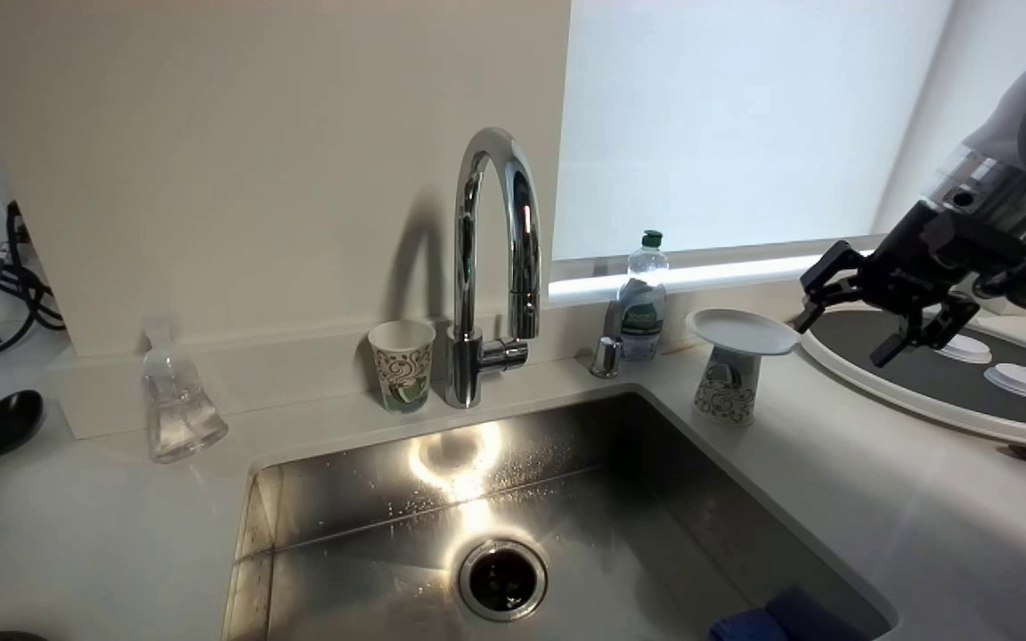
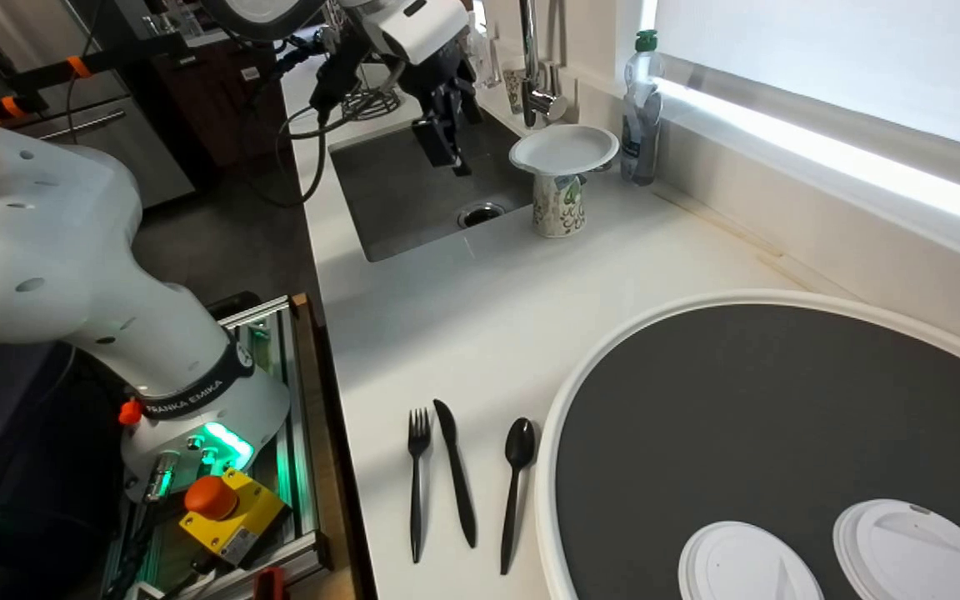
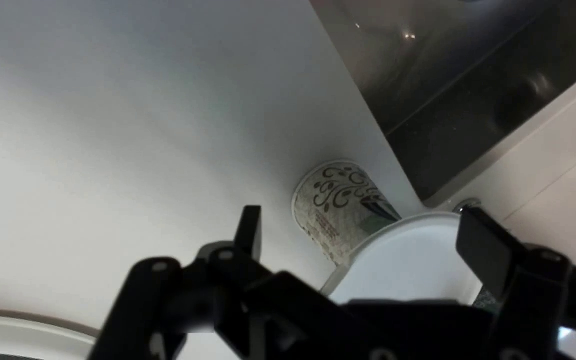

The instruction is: Remove the cup from the plate, then put the plate on the cup

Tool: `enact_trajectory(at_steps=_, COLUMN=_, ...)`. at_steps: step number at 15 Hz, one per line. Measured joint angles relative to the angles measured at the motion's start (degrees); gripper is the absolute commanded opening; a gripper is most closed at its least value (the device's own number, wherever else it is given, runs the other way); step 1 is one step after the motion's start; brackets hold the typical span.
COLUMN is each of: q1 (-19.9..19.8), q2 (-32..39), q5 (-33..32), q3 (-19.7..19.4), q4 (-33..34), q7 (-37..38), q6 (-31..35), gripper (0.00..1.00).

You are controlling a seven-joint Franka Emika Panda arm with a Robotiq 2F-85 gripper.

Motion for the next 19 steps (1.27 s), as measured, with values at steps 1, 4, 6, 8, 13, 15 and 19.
enact_trajectory(at_steps=1, q1=0.2, q2=-0.8, q5=-0.1, q3=0.6, q4=0.0, q7=-0.9, q6=-1.4, gripper=1.0)
enact_trajectory(at_steps=4, q1=1.7, q2=-2.7, q5=-0.4, q3=2.6, q4=0.0, q7=-2.9, q6=-5.2, gripper=1.0)
enact_trajectory(at_steps=6, q1=2.8, q2=-3.6, q5=-0.6, q3=4.0, q4=0.0, q7=-3.6, q6=-6.8, gripper=1.0)
enact_trajectory(at_steps=8, q1=3.8, q2=-4.1, q5=-1.0, q3=5.3, q4=0.0, q7=-3.9, q6=-7.6, gripper=1.0)
enact_trajectory(at_steps=13, q1=4.8, q2=-4.1, q5=-2.3, q3=7.9, q4=0.0, q7=-4.3, q6=-7.7, gripper=1.0)
enact_trajectory(at_steps=15, q1=4.8, q2=-4.1, q5=-2.9, q3=8.5, q4=0.0, q7=-4.3, q6=-7.6, gripper=1.0)
enact_trajectory(at_steps=19, q1=4.8, q2=-4.1, q5=-2.9, q3=8.3, q4=0.0, q7=-4.3, q6=-7.6, gripper=1.0)
